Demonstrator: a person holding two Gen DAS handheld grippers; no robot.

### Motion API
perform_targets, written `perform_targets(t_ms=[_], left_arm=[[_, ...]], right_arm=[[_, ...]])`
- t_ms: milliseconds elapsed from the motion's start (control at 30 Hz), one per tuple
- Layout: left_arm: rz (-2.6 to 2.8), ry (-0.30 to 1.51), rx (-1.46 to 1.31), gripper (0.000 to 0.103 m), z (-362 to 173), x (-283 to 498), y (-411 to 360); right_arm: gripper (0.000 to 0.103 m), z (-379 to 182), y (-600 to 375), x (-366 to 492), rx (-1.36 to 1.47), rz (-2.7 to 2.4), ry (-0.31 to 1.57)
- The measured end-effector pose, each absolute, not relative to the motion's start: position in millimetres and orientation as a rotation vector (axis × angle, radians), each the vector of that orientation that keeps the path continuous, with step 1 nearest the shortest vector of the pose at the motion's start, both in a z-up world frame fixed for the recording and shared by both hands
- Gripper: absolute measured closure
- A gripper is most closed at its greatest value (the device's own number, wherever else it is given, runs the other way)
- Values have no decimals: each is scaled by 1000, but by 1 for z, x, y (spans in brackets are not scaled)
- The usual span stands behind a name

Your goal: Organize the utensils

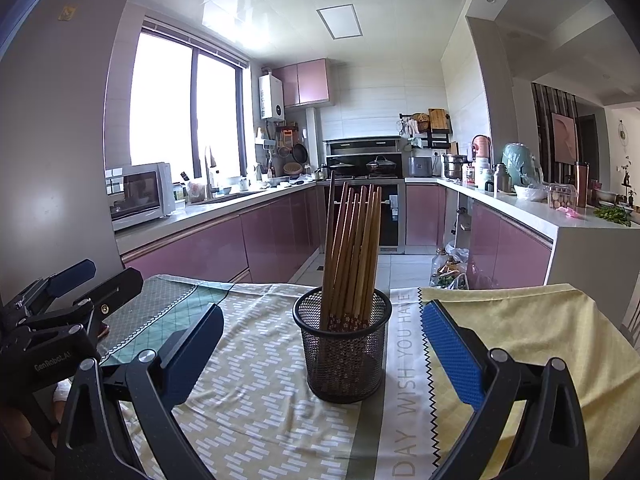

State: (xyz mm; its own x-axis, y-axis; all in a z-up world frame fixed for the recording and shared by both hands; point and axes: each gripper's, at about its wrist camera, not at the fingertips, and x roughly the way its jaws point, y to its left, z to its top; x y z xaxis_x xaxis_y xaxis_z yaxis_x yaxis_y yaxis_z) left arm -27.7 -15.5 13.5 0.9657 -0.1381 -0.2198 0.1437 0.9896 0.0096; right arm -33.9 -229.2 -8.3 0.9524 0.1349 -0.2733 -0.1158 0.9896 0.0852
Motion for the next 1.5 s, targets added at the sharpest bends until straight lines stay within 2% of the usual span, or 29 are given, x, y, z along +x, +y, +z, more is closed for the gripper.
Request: perform_targets(t_ms=[1500], left_arm=[[-125,167,38,6,16,-31,-17]], right_arm=[[7,-8,-229,-32,78,130,278]])
